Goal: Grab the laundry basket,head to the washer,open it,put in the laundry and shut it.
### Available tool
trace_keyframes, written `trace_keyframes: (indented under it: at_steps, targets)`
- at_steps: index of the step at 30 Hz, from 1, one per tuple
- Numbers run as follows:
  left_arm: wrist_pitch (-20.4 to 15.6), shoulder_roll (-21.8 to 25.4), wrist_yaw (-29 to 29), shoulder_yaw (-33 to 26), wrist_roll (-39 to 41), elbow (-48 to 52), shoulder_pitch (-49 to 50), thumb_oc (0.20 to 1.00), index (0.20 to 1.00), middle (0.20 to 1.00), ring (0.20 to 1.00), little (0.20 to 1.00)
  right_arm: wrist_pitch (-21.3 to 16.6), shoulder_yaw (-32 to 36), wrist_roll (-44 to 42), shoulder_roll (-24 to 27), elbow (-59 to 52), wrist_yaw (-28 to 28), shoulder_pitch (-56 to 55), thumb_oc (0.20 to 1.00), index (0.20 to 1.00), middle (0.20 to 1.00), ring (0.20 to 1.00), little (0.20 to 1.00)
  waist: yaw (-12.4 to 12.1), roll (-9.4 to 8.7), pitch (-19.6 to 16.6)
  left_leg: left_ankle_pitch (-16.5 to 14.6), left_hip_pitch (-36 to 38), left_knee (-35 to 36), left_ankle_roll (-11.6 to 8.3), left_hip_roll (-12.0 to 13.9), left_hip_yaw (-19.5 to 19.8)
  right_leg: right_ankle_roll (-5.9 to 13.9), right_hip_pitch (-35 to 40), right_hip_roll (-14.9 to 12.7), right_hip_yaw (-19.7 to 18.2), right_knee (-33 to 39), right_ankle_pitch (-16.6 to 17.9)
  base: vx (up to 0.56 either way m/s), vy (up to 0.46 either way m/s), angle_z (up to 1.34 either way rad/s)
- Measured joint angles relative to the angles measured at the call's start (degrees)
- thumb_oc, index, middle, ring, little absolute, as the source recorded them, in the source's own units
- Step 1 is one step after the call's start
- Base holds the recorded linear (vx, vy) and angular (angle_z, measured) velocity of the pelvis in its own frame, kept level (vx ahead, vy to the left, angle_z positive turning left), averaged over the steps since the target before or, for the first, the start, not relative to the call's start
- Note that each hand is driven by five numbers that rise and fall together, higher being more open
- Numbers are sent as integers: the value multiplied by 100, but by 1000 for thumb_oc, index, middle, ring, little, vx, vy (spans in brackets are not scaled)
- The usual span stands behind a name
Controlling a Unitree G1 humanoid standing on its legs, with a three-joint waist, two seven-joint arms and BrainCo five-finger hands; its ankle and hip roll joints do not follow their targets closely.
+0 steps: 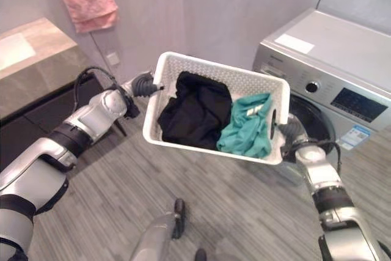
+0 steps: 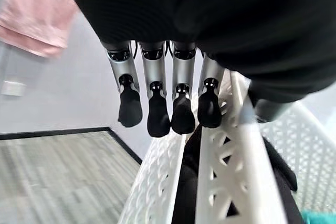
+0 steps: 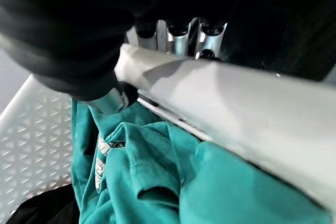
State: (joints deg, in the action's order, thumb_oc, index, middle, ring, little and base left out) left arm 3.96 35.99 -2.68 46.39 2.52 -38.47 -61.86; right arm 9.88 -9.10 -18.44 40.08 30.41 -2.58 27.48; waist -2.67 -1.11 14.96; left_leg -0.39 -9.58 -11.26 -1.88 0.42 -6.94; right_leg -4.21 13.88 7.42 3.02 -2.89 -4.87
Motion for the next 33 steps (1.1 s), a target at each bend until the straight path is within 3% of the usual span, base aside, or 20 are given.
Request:
trace_keyframes:
  at_steps: [2,3,4,5,7,8,9,10,11,13,16,17,18,20,21,25,29,31,32,33]
  targets:
    - [-81,-19,2,144,-3,13,-90,200,200,200,200,200,-34,69,3,98,65,10,9,200,200,200,200,200,26,44,-45,479,924,816,482,-114,322,269,-45,77,40,-326,-166,129,102,-10]
    - [-55,-17,0,242,-3,19,-117,200,200,200,200,200,-34,71,6,88,137,25,21,200,200,200,200,200,20,60,-41,669,1135,1099,607,1,310,564,-315,76,182,-1024,-323,52,89,-25]
    - [-46,-19,3,330,-2,25,-121,200,200,200,200,200,-34,79,8,90,142,33,-27,200,200,200,200,200,32,98,-22,656,1311,1175,658,69,323,725,-713,-46,383,-1848,-656,80,122,-36]
    - [-36,-14,-3,392,-1,14,-152,200,200,200,200,200,-34,114,29,107,137,59,-27,200,200,200,200,200,79,91,-23,398,1425,1003,704,-49,188,1063,-1141,-699,383,-2372,-648,112,146,-24]
    - [-66,11,-9,441,-16,8,-258,200,200,200,200,200,-27,108,100,94,189,89,-24,200,200,200,200,200,167,55,3,141,1377,531,680,-65,78,1576,-1563,-876,266,-3312,-368,117,100,-29]
    - [-63,31,-14,478,-15,-26,-258,200,200,200,200,200,-11,112,125,72,228,141,35,200,200,200,200,200,155,242,26,-20,1538,546,615,150,-29,1956,-1798,-1017,598,-3917,-110,79,22,-55]
    - [-53,31,-23,507,-14,-15,-252,200,200,200,200,200,-16,114,128,86,235,148,36,200,200,200,200,200,138,284,46,-84,1684,536,604,158,-154,1725,-1911,-1416,1071,-4334,-217,105,-45,-71]
    - [-49,20,-28,501,-10,122,-320,200,200,200,200,200,-18,116,128,298,219,148,75,200,200,200,200,200,182,329,48,-283,1746,442,660,109,-165,1451,-1998,-1959,1087,-3878,-402,82,-54,-39]
    - [-91,16,-31,502,-10,167,-392,200,200,200,200,200,-18,123,128,491,212,148,129,200,200,200,200,200,234,364,68,-358,1741,427,709,87,-152,1434,-2066,-2184,940,-3392,-415,76,-100,-23]
    - [-196,13,-39,505,-10,169,-461,200,200,200,200,200,-18,168,130,666,208,136,287,200,200,200,200,200,298,377,48,-425,1735,325,559,105,-149,1447,-1984,-2377,744,-2290,-10,102,-248,3]
    - [-257,-106,-32,489,-6,96,-539,200,200,200,200,200,-164,206,129,1165,147,147,462,200,200,200,200,200,346,281,-12,-647,1658,101,203,141,15,1562,-1790,-2546,-349,-1005,446,91,-221,17]
    - [-262,-101,-32,504,-10,91,-595,200,200,200,200,200,-190,209,130,1164,160,140,516,200,200,200,200,200,327,145,-72,-775,1569,-78,28,145,82,1393,-1706,-2602,-407,-776,870,100,-229,20]
    - [-266,-104,-6,488,-16,98,-626,200,200,200,200,200,-210,207,130,1153,184,141,500,200,200,200,200,200,300,-67,-117,-931,1552,-290,-186,183,143,1608,-1553,-2641,-298,-773,790,118,-317,4]
    - [-255,-169,9,579,-16,89,-597,200,200,200,200,200,-224,184,138,1184,338,141,646,200,200,200,200,200,278,337,-246,-1026,1489,-385,-336,749,196,1541,-1459,-2098,-193,-598,693,73,-255,-7]
    - [-263,-259,12,545,-15,88,-606,200,200,200,200,200,-223,186,138,1200,457,141,633,200,200,200,200,200,308,468,-324,-891,1606,-97,-576,955,240,1447,-1417,-1886,-85,-529,706,26,-200,1]
    - [-439,-284,36,501,-2,157,-633,200,200,200,200,200,-234,227,139,1552,295,139,625,200,200,200,200,200,472,563,-385,-471,1676,377,-733,1256,466,1220,-1370,-1476,143,-452,631,71,-308,12]
    - [-428,-346,34,589,161,65,-801,200,200,200,200,200,-236,255,131,1679,146,148,346,200,200,200,200,200,519,395,-384,-258,1171,-251,-821,1589,822,947,-1361,-1071,313,-618,322,63,-513,41]
    - [-361,-324,34,605,220,-16,-907,200,200,200,200,200,-237,137,122,1670,67,147,343,200,200,200,200,200,161,189,-338,174,547,-1433,-825,1649,1383,408,-1698,-800,203,-1442,-148,-16,-406,25]
    - [-239,-161,37,627,343,-70,-984,200,200,200,200,200,-249,64,121,1593,-170,147,313,200,200,200,200,200,38,18,-312,1021,-138,-2436,-670,1615,1846,193,-1772,-626,259,-1756,-335,23,-252,24]
    - [-195,31,38,629,404,-64,-983,200,200,200,200,200,-252,53,123,1402,-266,142,329,200,200,200,200,200,18,-116,-309,1467,-495,-2817,-374,1618,1905,112,-1704,-622,383,-1674,-342,175,-129,50]
